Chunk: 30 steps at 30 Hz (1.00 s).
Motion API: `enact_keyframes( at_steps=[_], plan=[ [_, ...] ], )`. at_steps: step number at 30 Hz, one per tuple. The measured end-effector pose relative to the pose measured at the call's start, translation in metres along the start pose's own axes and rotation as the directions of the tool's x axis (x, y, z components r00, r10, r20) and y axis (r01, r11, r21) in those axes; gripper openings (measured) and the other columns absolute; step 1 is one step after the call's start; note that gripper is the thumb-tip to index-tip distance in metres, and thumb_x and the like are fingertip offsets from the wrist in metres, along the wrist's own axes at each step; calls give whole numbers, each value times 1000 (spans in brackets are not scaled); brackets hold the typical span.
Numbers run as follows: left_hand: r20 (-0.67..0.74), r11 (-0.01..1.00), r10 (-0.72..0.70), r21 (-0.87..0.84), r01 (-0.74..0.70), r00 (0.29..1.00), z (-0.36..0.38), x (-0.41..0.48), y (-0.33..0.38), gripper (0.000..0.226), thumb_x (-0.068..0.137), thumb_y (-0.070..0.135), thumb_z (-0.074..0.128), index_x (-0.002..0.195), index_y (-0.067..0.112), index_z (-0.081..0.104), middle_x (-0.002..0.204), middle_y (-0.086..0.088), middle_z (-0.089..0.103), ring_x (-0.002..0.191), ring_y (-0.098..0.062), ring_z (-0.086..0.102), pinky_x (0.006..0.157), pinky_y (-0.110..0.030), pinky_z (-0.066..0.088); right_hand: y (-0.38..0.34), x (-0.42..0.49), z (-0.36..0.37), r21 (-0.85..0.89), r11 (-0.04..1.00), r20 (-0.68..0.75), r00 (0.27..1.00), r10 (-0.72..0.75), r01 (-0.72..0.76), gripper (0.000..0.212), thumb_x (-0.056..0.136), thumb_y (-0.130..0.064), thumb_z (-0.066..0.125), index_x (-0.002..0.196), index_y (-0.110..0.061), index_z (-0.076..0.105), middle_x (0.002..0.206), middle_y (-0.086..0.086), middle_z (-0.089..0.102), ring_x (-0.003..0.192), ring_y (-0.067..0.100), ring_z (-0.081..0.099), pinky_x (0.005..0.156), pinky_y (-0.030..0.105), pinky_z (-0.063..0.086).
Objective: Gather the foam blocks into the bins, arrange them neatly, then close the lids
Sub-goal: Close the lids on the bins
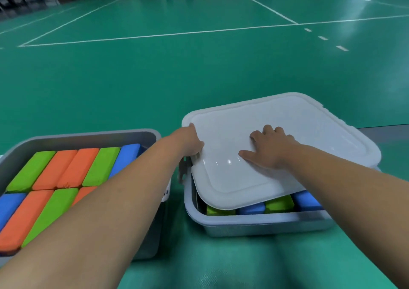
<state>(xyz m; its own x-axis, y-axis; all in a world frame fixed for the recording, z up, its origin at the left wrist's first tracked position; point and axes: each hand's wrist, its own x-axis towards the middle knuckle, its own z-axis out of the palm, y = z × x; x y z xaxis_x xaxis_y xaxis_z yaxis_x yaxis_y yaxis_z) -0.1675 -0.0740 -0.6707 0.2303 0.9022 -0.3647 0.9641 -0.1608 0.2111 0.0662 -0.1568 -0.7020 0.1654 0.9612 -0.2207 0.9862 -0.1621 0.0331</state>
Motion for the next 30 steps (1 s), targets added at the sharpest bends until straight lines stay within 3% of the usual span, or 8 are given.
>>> enact_keyframes(
  at_steps=[2,4,9,14,18,24,28,30],
  plan=[
    [-21,1000,6,16,-6,1000,2,2,4,74,99,44,60,154,2,34,127,-12,63,103,-30,59,77,-35,44,4,-7,0,-1,1000,24,999,21,-21,89,83,-86,39,147,-24,37,148,9,35,133,37,36,99,54,43],
    [-7,997,8,74,-7,1000,4,2,4,53,96,45,64,132,6,57,116,-10,65,100,-29,62,77,-35,46,6,-12,1,-23,1000,59,998,22,-21,92,82,-87,42,148,-23,35,148,9,33,133,38,35,100,55,44],
    [32,999,-22,-36,23,999,8,-3,4,28,99,28,57,113,5,63,110,-14,68,93,-32,70,91,-41,60,-4,-15,2,-52,999,58,998,19,-16,97,79,-90,42,148,-23,35,146,9,37,129,38,40,98,53,44],
    [-63,995,-31,-99,25,998,10,-6,4,24,98,28,51,82,11,56,85,-8,60,66,-24,55,63,-32,47,-10,-11,-6,-38,998,18,998,56,-56,88,83,-87,40,146,-27,40,145,8,39,127,38,43,97,52,39],
    [-89,996,-44,-86,36,995,11,-5,5,30,101,33,48,80,13,52,83,-6,57,68,-21,54,57,-31,41,-6,-10,-5,-18,1000,41,999,25,-24,84,84,-86,38,147,-30,41,153,8,34,132,38,40,105,54,36],
    [24,987,-98,-128,100,995,-1,-12,5,25,99,28,49,91,7,61,95,-14,74,90,-34,75,93,-44,60,-3,-16,-4,62,996,117,990,-74,67,82,86,-82,42,148,-29,38,153,5,33,135,38,35,104,58,41],
    [65,988,-107,-100,114,992,-5,-17,7,27,102,24,46,92,6,64,97,-16,75,94,-35,76,94,-45,59,-10,-23,-8,7,997,131,988,-82,82,85,84,-83,44,146,-27,40,146,5,38,132,38,36,101,57,43],
    [103,983,-133,-110,144,986,-6,-17,3,29,102,24,47,94,4,66,89,-15,78,83,-33,78,86,-42,62,-14,-26,-10,-10,996,151,984,-90,92,88,81,-86,46,145,-27,40,143,4,38,131,37,38,100,56,44]
  ],
)
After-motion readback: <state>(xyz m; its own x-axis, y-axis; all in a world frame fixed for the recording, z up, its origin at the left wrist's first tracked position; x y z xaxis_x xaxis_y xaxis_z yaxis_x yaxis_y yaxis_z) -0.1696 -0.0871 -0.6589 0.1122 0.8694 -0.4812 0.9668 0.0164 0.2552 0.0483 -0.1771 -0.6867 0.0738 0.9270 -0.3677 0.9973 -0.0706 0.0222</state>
